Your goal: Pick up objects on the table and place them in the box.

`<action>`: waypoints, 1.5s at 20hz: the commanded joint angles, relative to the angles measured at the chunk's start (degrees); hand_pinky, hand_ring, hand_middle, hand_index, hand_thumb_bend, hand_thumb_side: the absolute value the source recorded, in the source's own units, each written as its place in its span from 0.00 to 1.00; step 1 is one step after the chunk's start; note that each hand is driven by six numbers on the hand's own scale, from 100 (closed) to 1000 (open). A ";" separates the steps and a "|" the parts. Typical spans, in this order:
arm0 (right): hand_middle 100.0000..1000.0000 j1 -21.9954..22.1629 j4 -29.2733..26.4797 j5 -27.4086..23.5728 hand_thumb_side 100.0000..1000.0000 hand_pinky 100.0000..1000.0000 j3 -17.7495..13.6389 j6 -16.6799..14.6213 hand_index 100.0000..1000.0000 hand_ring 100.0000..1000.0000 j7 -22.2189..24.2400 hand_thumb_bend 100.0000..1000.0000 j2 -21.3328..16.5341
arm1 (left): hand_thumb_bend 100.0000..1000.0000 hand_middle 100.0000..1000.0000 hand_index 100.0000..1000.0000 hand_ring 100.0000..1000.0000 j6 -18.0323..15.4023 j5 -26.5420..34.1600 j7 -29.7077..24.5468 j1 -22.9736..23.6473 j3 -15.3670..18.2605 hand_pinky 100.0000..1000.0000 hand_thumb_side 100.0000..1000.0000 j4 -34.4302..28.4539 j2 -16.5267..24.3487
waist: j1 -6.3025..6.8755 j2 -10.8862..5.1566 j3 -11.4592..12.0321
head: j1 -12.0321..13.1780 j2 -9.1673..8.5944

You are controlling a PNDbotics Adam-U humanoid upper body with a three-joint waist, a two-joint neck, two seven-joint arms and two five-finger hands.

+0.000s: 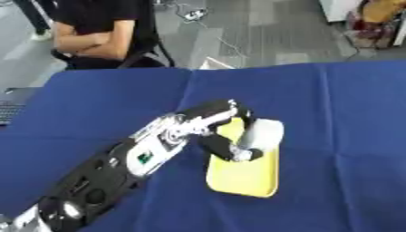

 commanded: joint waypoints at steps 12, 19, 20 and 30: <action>0.87 -0.45 -0.95 -0.14 0.74 0.65 -0.22 -0.16 0.96 0.65 0.16 0.19 -0.44 | 0.00 0.54 0.39 0.76 -7.15 -15.06 5.70 -3.32 2.14 0.85 0.22 4.31 0.98 | -0.75 -0.79 0.14 | -0.12 -0.10; 0.87 -0.44 -0.96 -0.16 0.74 0.65 -0.21 -0.15 0.96 0.65 0.14 0.19 -0.42 | 0.01 0.55 0.41 0.76 -7.44 -16.03 6.70 -3.32 2.96 0.86 0.24 5.16 0.78 | -0.81 -0.77 0.20 | -0.26 -0.08; 0.87 -0.44 -0.96 -0.17 0.74 0.65 -0.19 -0.16 0.96 0.65 0.15 0.19 -0.42 | 0.06 0.57 0.47 0.77 -7.65 -16.17 6.58 -3.32 2.89 0.86 0.27 5.23 0.77 | -0.82 -0.78 0.20 | -0.23 -0.08; 0.87 -0.39 -0.93 -0.21 0.74 0.65 -0.14 -0.16 0.96 0.65 0.20 0.19 -0.41 | 0.36 0.74 0.86 0.85 -13.73 -21.55 1.04 -3.21 3.34 0.89 0.65 6.33 1.23 | -0.87 -0.80 0.32 | -0.03 0.02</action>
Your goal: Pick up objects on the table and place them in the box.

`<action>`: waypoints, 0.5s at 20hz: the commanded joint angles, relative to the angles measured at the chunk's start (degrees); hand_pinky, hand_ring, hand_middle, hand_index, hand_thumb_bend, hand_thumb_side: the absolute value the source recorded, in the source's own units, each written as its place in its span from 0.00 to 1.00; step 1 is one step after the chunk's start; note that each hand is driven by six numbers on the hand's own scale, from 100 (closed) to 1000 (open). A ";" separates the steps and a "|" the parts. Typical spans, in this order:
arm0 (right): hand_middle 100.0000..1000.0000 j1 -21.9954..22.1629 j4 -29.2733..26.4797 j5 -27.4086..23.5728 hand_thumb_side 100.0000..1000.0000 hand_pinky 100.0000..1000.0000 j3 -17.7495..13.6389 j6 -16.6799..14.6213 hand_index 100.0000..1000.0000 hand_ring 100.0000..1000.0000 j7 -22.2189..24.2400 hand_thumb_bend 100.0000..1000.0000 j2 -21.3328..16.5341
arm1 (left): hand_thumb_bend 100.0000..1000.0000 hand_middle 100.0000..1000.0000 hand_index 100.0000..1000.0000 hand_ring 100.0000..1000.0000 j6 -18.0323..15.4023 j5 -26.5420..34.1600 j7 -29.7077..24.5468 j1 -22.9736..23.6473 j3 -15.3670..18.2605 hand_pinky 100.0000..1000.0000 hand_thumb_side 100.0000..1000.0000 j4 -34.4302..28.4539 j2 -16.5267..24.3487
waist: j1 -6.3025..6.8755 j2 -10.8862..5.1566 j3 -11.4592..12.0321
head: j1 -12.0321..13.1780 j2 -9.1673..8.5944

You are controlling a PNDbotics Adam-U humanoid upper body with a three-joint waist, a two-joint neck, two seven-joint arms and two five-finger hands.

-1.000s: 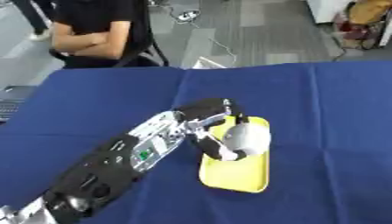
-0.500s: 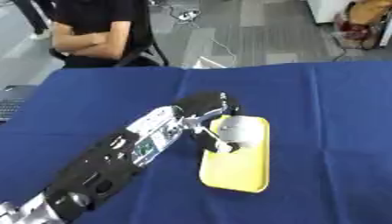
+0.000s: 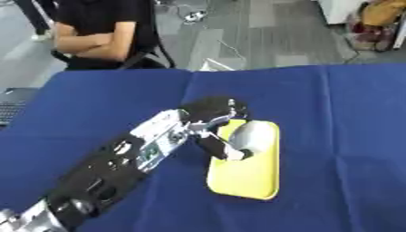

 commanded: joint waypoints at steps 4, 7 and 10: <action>0.87 -0.36 -0.92 -0.19 0.74 0.65 -0.14 -0.03 0.96 0.65 0.07 0.19 -0.42 | 0.39 0.74 0.87 0.86 -2.91 -2.57 -1.94 -0.76 1.41 0.89 0.68 0.16 1.21 | -0.61 -0.80 0.13 | -0.04 -0.03; 0.87 -0.36 -0.93 -0.20 0.74 0.65 -0.13 -0.03 0.96 0.65 0.08 0.19 -0.41 | 0.39 0.75 0.87 0.86 -3.34 -2.93 -2.15 -0.69 1.52 0.89 0.69 0.28 1.19 | -0.63 -0.82 0.13 | -0.04 -0.07; 0.87 -0.36 -0.94 -0.22 0.74 0.65 -0.12 -0.04 0.96 0.65 0.09 0.19 -0.39 | 0.39 0.75 0.87 0.86 -3.56 -3.00 -2.29 -0.64 1.55 0.89 0.70 0.42 1.15 | -0.64 -0.83 0.12 | -0.01 -0.12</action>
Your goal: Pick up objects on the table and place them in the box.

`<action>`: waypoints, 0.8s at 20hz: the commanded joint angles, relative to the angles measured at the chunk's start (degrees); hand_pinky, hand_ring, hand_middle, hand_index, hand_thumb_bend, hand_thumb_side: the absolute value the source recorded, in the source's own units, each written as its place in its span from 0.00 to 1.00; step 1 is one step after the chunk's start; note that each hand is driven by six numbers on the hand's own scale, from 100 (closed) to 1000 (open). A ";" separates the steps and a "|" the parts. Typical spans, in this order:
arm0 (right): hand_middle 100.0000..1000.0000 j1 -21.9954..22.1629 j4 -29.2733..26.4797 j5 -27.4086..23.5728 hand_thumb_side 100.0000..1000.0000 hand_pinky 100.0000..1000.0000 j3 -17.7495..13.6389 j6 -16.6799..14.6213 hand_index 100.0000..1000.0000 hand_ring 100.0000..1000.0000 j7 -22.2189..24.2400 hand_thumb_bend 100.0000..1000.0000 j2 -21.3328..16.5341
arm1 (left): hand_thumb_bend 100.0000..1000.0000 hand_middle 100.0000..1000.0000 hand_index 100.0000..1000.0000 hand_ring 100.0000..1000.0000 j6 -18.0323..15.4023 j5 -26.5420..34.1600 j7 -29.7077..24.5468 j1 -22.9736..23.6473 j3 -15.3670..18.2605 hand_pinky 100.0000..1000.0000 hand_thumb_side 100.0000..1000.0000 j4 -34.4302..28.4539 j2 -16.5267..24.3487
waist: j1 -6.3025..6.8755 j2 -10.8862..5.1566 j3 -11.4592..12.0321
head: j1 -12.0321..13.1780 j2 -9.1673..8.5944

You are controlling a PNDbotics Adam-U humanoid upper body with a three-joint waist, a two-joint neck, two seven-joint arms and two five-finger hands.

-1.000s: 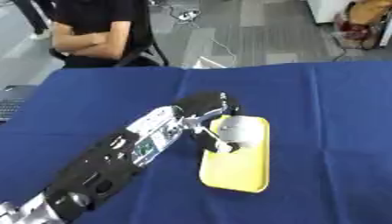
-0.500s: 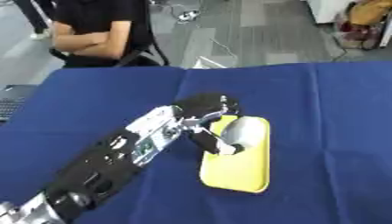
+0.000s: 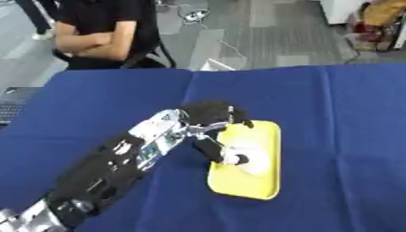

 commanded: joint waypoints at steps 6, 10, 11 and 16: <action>0.87 -0.35 -0.95 -0.17 0.74 0.65 -0.09 0.00 0.96 0.65 0.13 0.20 -0.33 | 0.36 0.74 0.86 0.85 -0.16 0.40 0.18 -0.27 1.38 0.89 0.71 -0.39 1.27 | -0.60 -0.80 0.05 | -0.01 -0.26; 0.87 -0.34 -0.94 -0.13 0.74 0.64 -0.14 0.01 0.96 0.65 0.10 0.20 -0.30 | 0.28 0.72 0.85 0.82 0.70 4.21 1.08 0.58 2.67 0.91 0.76 -2.11 1.60 | -0.65 -0.72 0.12 | -0.18 -0.43; 0.87 -0.34 -0.93 -0.12 0.74 0.64 -0.18 0.01 0.96 0.65 0.07 0.20 -0.29 | 0.25 0.71 0.84 0.80 0.98 6.96 1.31 1.07 3.39 0.91 0.78 -3.54 1.74 | -0.68 -0.68 0.16 | -0.26 -0.50; 0.87 -0.25 -0.89 -0.06 0.74 0.64 -0.32 0.01 0.96 0.65 -0.04 0.20 -0.33 | 0.08 0.66 0.81 0.72 2.64 33.76 0.54 3.01 7.41 0.86 0.80 -19.21 4.94 | -0.70 -0.58 0.46 | -0.60 -0.50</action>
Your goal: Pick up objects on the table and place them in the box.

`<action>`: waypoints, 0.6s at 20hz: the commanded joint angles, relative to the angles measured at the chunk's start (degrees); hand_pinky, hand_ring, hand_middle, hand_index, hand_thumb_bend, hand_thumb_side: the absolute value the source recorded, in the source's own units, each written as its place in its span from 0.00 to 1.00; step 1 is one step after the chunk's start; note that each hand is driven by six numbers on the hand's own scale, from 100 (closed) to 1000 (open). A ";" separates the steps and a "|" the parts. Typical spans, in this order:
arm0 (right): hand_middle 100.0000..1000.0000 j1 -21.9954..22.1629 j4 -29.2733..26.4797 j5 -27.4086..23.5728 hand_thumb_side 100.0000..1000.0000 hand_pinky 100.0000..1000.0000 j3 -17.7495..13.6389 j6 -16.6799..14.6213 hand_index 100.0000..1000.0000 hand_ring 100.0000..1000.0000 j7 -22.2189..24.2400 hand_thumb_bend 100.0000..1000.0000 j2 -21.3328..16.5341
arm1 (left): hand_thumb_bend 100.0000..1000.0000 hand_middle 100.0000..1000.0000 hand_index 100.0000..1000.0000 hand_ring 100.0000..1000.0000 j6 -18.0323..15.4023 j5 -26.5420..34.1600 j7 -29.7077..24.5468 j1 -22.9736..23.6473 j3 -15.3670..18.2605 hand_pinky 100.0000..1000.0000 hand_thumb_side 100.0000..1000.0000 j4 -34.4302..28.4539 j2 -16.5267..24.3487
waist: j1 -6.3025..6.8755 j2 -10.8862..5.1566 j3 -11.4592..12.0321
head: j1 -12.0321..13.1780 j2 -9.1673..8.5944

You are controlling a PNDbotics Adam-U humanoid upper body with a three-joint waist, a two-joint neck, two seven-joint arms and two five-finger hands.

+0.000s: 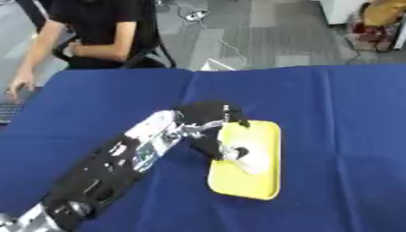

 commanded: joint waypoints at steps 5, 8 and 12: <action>0.87 0.19 -0.84 0.09 0.74 0.65 -0.66 0.02 0.96 0.65 -0.32 0.19 -0.66 | 0.32 0.72 0.82 0.76 1.52 45.10 9.66 1.85 14.82 0.82 0.67 -31.01 6.69 | -0.59 -0.77 1.11 | -1.68 -0.33; 0.87 0.40 -0.86 0.19 0.74 0.65 -0.84 0.02 0.96 0.65 -0.52 0.19 -0.62 | 0.44 0.75 0.83 0.80 -4.37 55.40 14.10 3.50 20.82 0.83 0.63 -34.34 6.97 | -0.65 -0.90 1.53 | -2.22 -0.42; 0.87 0.55 -0.93 0.28 0.74 0.65 -1.06 0.02 0.96 0.65 -0.76 0.19 -0.52 | 0.55 0.76 0.83 0.82 -12.32 62.64 15.78 8.84 25.47 0.84 0.63 -34.77 5.12 | -0.78 -0.91 2.05 | -2.70 -0.56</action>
